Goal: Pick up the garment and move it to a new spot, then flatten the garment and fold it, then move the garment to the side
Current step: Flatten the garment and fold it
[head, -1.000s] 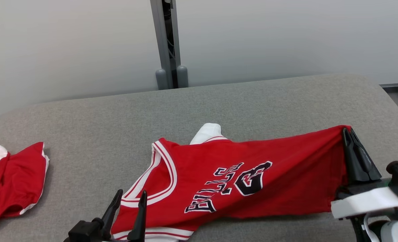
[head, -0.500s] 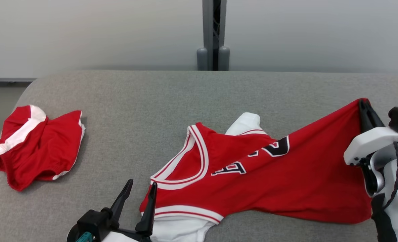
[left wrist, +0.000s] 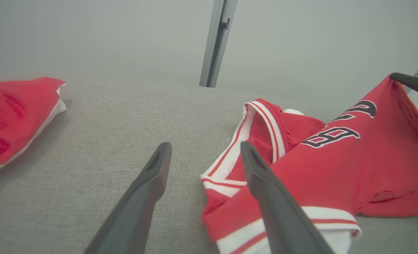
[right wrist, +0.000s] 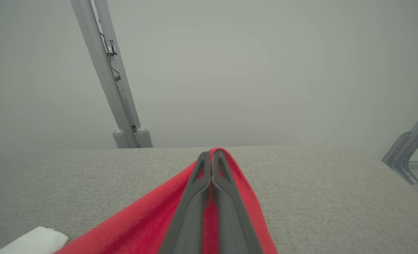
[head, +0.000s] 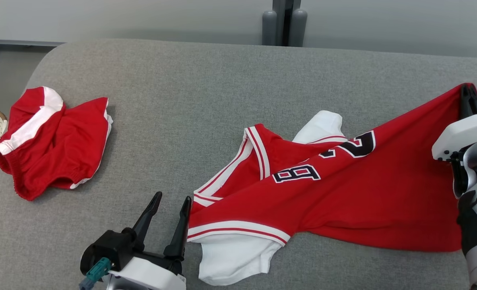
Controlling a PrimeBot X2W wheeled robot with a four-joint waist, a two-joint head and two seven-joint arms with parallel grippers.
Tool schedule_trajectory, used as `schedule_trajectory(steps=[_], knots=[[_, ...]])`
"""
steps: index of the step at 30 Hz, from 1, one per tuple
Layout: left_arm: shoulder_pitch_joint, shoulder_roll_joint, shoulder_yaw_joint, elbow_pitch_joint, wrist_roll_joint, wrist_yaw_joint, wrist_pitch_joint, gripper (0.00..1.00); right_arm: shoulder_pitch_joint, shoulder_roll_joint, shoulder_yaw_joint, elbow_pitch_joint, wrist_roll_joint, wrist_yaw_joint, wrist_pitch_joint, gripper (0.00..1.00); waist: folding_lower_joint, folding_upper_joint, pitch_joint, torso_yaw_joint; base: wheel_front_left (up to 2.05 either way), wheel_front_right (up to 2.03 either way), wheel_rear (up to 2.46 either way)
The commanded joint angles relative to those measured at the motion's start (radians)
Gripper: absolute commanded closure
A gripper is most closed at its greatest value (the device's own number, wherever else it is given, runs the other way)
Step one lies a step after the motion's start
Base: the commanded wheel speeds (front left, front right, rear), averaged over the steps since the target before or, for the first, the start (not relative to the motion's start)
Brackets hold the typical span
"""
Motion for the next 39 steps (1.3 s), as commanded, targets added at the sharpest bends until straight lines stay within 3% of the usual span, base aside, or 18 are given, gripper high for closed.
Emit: schedule_trajectory(steps=[1,7,8,9,10,15,25,32,39], knots=[[-0.021,0.008,-0.003,-0.003,0.007,-0.004,-0.002,0.0,-0.016,-0.002,-0.015,-0.015,-0.016,0.0,-0.009,1.0,0.0,0.0,0.011,0.0,0.0,0.0,0.0],[-0.049,0.02,-0.022,0.003,0.007,-0.007,-0.002,0.0,-0.002,0.035,-0.073,-0.118,-0.082,0.0,-0.008,1.0,0.0,0.0,0.034,-0.008,0.0,0.0,0.0],[-0.05,0.021,-0.026,0.005,0.006,-0.008,-0.002,0.0,-0.002,0.036,-0.083,-0.12,-0.088,0.0,-0.008,0.8,0.0,0.0,0.034,-0.01,0.0,0.0,0.0],[-0.051,0.021,-0.029,0.008,0.006,-0.008,-0.002,0.0,0.0,0.04,-0.093,-0.121,-0.091,0.0,-0.008,0.31,0.0,0.0,0.033,-0.012,0.0,0.0,0.0],[-0.053,0.021,-0.03,0.01,0.005,-0.008,-0.002,0.0,0.004,0.044,-0.099,-0.128,-0.095,0.0,-0.008,0.0,0.0,0.0,0.031,-0.014,0.0,0.0,0.0],[-0.025,0.017,-0.031,0.023,-0.004,-0.008,-0.002,0.0,0.076,0.053,-0.054,-0.177,-0.045,0.0,-0.008,0.0,0.0,0.0,-0.014,-0.03,0.0,0.0,0.0],[0.059,0.01,0.0,0.02,-0.013,0.022,-0.002,0.0,0.316,0.053,0.225,-0.374,0.216,0.0,-0.008,0.0,0.0,0.0,-0.116,-0.086,0.0,0.0,0.0],[0.135,0.004,0.019,-0.012,-0.026,0.069,-0.002,0.0,0.528,0.052,0.374,-0.583,0.318,0.0,-0.008,0.0,0.0,0.0,-0.196,-0.14,0.0,0.0,0.0],[0.184,-0.001,0.061,-0.089,-0.032,0.135,-0.002,0.0,0.672,0.052,0.448,-0.742,0.345,0.0,-0.008,0.0,0.0,0.0,-0.233,-0.178,0.0,0.0,0.0]])
